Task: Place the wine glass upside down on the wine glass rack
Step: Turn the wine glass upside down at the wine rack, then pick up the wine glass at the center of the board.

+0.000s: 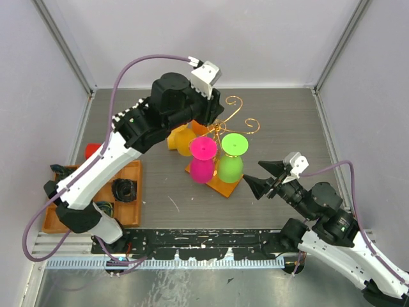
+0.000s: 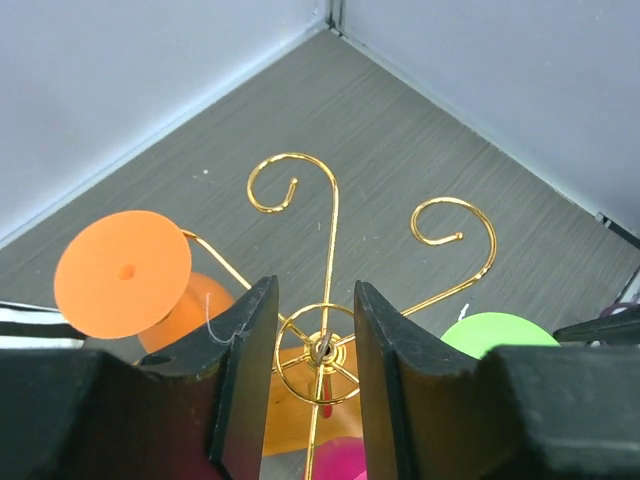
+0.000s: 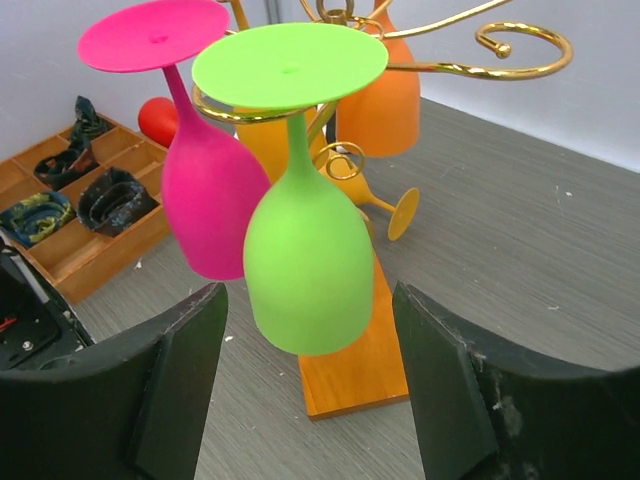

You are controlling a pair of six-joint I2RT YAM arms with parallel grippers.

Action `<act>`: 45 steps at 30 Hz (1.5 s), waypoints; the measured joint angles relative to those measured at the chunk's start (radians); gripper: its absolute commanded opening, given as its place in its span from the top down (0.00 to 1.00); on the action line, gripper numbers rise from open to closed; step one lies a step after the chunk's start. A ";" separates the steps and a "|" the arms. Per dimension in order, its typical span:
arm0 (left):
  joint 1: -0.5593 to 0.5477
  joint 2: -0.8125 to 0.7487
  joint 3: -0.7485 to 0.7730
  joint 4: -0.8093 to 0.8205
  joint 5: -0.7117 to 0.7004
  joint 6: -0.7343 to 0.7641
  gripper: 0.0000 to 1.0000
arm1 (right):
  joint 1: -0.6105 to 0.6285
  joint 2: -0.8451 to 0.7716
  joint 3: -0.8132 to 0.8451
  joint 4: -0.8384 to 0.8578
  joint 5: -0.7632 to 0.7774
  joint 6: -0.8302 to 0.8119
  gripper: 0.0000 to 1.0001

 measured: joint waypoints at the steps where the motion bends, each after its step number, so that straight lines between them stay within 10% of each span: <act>1: 0.000 -0.003 0.008 0.000 -0.002 -0.002 0.55 | 0.000 0.000 0.000 -0.005 0.008 0.003 0.26; 10: 0.050 -0.185 -0.087 -0.001 -0.136 -0.010 0.47 | 0.000 0.003 0.000 -0.055 0.153 0.114 0.24; 18: 0.326 -0.477 -0.294 0.007 -0.206 -0.148 0.41 | 0.000 0.068 0.017 -0.106 0.269 0.247 0.24; 29: 0.756 -0.454 -0.726 0.074 0.120 -0.449 0.38 | 0.000 0.092 0.030 -0.135 0.294 0.351 0.24; 45: 0.787 -0.284 -1.015 0.425 0.394 -0.581 0.43 | 0.000 0.091 0.021 -0.154 0.309 0.425 0.24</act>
